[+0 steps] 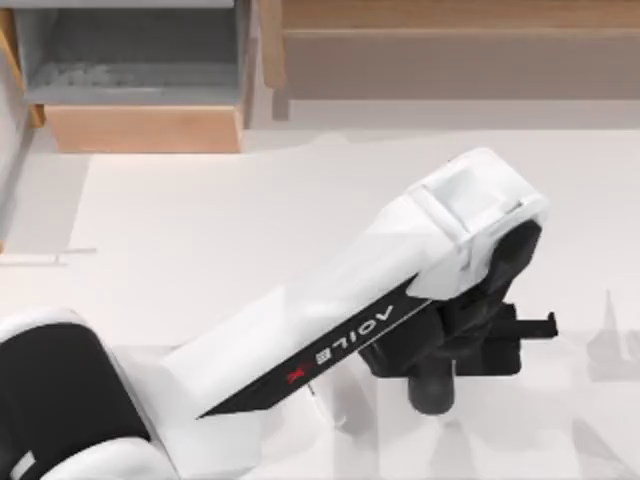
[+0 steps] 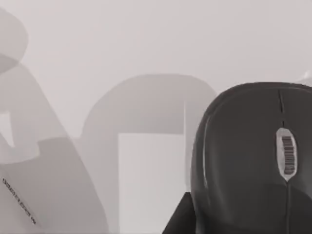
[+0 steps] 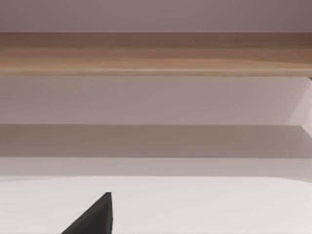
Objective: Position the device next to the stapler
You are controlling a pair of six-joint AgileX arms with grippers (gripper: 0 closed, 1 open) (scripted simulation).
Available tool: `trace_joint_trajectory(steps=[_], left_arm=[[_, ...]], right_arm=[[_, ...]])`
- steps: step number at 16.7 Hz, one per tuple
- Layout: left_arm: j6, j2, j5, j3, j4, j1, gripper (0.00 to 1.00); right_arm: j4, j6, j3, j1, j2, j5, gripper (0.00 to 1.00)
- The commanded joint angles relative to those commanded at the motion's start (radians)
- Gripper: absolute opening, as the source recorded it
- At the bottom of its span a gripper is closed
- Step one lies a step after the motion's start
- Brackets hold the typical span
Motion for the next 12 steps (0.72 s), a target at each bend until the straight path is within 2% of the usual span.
trace_joint_trajectory(steps=[6,12], left_arm=[[0.000,0.000,0.000,0.000,0.000,0.000,0.98],[0.000,0.000,0.000,0.000,0.000,0.000,1.00]], right_arm=[[0.000,0.000,0.000,0.000,0.000,0.000,1.00],[0.000,0.000,0.000,0.000,0.000,0.000,1.00]])
